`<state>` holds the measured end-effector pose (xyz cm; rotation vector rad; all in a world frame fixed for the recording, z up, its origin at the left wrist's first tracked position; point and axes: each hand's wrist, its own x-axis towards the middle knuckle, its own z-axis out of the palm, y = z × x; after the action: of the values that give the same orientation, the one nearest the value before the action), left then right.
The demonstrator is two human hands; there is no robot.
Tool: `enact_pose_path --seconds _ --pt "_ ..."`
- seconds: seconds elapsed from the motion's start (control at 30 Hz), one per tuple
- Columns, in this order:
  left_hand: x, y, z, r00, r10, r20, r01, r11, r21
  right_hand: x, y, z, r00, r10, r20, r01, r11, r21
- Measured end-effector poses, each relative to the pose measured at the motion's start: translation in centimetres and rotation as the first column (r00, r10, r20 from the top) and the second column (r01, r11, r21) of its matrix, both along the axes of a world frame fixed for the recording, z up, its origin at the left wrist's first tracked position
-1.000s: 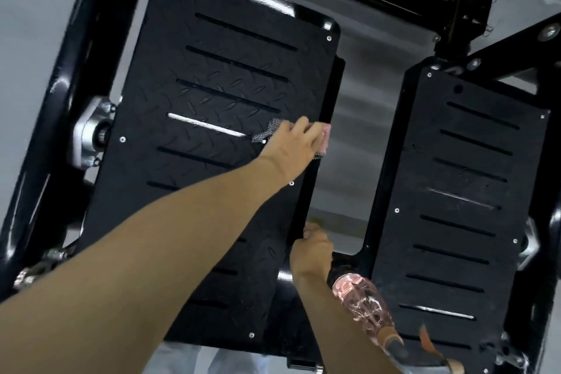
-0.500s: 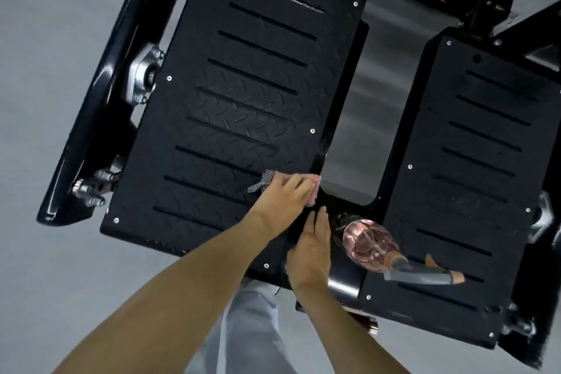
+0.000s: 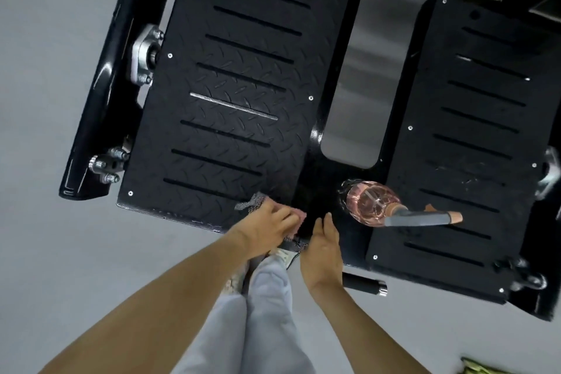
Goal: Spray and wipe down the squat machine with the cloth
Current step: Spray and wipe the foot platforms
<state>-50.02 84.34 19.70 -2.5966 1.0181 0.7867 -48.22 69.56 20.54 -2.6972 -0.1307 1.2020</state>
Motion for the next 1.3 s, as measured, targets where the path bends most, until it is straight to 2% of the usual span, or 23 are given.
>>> enact_pose_path --seconds 0.07,0.13,0.3,0.37,0.6,0.77,0.9,1.0,1.17,1.3 --pt "1.8 0.7 -0.2 0.999 0.006 0.05 -0.007 1.0 0.02 -0.5 0.0 -0.1 1.0 -0.015 0.011 0.015 1.0 -0.007" --pt "3.6 1.0 -0.1 0.991 0.11 0.081 -0.112 0.994 0.016 -0.7 0.2 -0.2 1.0 -0.029 0.012 0.029 0.999 -0.02" --pt "3.4 -0.4 -0.2 0.922 0.384 0.049 -0.383 0.923 -0.026 -2.3 0.6 0.1 0.998 -0.07 -0.009 0.07 0.997 -0.029" --pt "1.6 -1.2 -0.3 0.9 0.435 0.027 -0.435 0.9 -0.016 -3.3 0.7 0.1 0.995 -0.102 -0.001 0.102 0.994 -0.034" --pt "-5.1 -2.5 -0.3 0.911 0.377 -0.168 -0.388 0.921 -0.042 -6.2 0.0 0.7 0.979 -0.203 -0.003 0.202 0.978 -0.055" --pt "-6.8 -2.0 0.0 0.908 0.355 -0.22 -0.373 0.927 -0.044 -7.2 -0.8 1.5 0.972 -0.235 -0.011 0.234 0.971 -0.046" --pt "-7.6 0.7 -0.2 0.938 0.34 -0.061 -0.345 0.929 -0.133 -7.5 -1.6 1.2 0.972 -0.235 -0.017 0.234 0.971 -0.048" --pt "-9.3 3.4 -0.9 0.922 0.381 0.062 -0.369 0.917 -0.15 -7.4 -2.1 0.7 0.983 -0.179 -0.05 0.176 0.982 -0.066" --pt "-12.6 7.7 -1.3 0.867 0.49 0.093 -0.491 0.871 -0.012 -7.0 -2.2 -0.1 0.994 -0.095 -0.056 0.093 0.994 -0.049" --pt "-14.6 10.4 -1.7 0.792 0.602 0.101 -0.606 0.795 0.007 -6.7 -1.7 -0.2 0.998 -0.024 -0.06 0.022 0.999 -0.032"
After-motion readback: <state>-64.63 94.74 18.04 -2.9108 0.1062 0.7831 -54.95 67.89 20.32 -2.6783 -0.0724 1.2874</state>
